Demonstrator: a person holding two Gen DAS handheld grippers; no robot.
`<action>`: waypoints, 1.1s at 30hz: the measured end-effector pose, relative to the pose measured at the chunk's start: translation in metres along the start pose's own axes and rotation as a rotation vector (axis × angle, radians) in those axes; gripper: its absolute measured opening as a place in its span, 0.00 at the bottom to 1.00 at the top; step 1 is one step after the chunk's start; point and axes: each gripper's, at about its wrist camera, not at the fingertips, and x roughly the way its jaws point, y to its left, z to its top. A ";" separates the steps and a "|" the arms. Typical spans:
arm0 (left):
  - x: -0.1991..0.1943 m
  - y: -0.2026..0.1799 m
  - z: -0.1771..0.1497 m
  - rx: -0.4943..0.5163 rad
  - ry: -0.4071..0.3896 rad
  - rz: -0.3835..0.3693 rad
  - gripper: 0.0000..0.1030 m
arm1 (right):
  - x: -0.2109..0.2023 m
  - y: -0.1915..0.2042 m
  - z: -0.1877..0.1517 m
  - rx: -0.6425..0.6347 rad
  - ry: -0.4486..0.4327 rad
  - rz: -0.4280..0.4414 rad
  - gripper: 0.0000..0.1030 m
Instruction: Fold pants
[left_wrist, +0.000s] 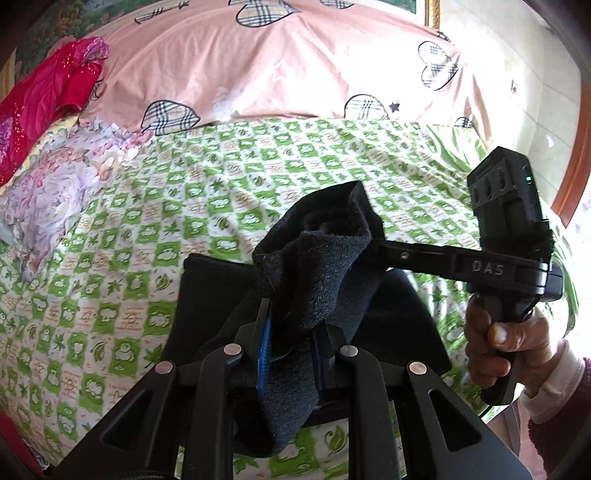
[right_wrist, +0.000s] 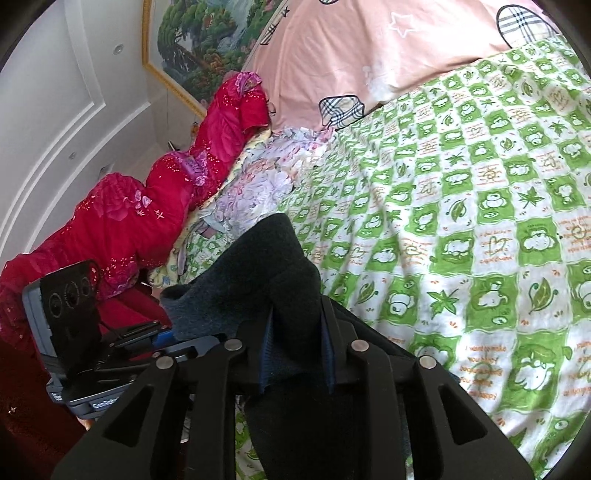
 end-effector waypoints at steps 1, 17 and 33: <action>-0.001 -0.002 0.000 0.001 -0.010 -0.008 0.17 | 0.000 0.000 0.002 -0.006 -0.002 -0.005 0.24; 0.006 -0.048 -0.005 0.149 -0.070 -0.080 0.28 | -0.031 -0.021 -0.005 0.035 -0.040 -0.119 0.28; -0.026 -0.062 -0.031 0.282 -0.040 -0.325 0.69 | -0.106 0.002 -0.046 0.194 -0.242 -0.289 0.68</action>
